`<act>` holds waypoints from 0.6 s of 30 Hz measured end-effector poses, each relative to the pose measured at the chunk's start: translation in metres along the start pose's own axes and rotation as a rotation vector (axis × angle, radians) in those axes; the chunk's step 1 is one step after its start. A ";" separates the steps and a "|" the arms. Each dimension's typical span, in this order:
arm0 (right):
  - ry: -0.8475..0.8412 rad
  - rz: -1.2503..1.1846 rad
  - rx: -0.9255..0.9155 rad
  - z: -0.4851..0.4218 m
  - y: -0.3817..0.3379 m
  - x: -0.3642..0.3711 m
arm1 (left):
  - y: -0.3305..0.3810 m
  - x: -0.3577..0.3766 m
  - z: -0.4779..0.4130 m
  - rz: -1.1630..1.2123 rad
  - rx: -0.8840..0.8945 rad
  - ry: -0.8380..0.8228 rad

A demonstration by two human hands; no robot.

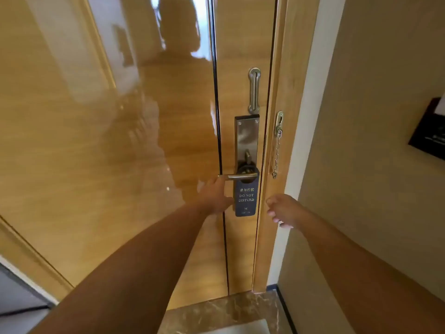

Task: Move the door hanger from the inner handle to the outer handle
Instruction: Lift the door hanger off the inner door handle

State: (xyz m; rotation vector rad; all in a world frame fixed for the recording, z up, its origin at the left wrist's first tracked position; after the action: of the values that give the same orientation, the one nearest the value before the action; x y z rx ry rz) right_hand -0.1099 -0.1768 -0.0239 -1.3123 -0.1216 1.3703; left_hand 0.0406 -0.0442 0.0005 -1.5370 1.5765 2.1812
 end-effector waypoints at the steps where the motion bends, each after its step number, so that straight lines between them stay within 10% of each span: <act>1: -0.034 -0.057 0.021 -0.009 -0.001 -0.002 | -0.001 0.001 -0.009 -0.012 -0.001 0.012; 18: -0.018 0.002 -0.160 -0.173 -0.032 -0.005 | -0.059 -0.020 -0.097 -0.038 -0.228 -0.005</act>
State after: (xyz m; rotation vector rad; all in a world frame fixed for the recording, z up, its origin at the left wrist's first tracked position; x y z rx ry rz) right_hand 0.0337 -0.2725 -0.0611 -1.4330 -0.2462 1.3973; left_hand 0.1478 -0.0784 -0.0254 -1.6009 1.3223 2.4124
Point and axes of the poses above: each hand's wrist, its own z-axis away from the middle knuckle, its own x-axis out of the palm, y = z × x, the point moved 6 cm from there along -z, towards the middle knuckle, and after that the axes turned 14 degrees about z, right-handed, at the moved point
